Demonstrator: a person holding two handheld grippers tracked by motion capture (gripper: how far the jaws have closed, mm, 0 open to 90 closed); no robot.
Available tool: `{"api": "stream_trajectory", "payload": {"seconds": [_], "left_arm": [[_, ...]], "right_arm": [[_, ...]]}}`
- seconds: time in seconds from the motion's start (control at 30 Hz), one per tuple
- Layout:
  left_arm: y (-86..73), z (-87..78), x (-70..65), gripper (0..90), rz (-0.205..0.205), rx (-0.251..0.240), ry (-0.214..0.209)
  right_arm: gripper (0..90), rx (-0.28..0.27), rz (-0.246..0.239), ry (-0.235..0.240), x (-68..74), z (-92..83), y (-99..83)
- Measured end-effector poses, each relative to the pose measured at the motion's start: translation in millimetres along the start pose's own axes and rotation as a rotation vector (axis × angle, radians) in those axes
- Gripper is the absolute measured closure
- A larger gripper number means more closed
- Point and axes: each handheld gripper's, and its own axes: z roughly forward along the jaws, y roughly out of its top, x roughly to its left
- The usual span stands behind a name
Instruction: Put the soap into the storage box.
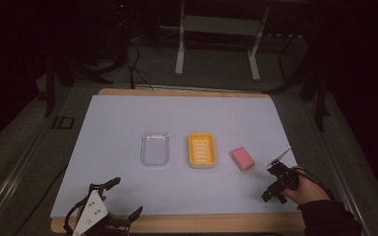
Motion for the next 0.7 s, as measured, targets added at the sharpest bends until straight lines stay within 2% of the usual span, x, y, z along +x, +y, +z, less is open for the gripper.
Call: {"api": "stream_trajectory", "payload": {"seconds": [0.33,0.43,0.5,0.57,0.6,0.7], "left_arm": [[-0.1,0.3,-0.3,0.6,-0.001,0.002,-0.005],[0.0,0.2,-0.3,0.5,-0.001,0.002,-0.007],[-0.1,0.3,-0.3,0.5,-0.002,0.001,-0.007],[-0.1,0.3,-0.2,0.5,-0.002,0.002,-0.007],[-0.1,0.3,-0.2,0.5,-0.002,0.002,-0.008],[-0.1,0.4,-0.2,0.5,-0.002,0.003,-0.01]], "right_arm": [[18.1,0.051,-0.097,0.019,10.1,-4.7,5.4],[17.3,0.055,-0.119,0.02,12.9,-5.1,7.9],[15.8,0.057,-0.151,0.01,14.8,-5.4,9.7],[15.8,0.057,-0.151,0.01,14.8,-5.4,9.7],[13.2,0.048,-0.175,-0.003,17.8,-7.1,12.9],[12.0,0.037,-0.185,-0.012,19.4,-10.4,16.8]]}}
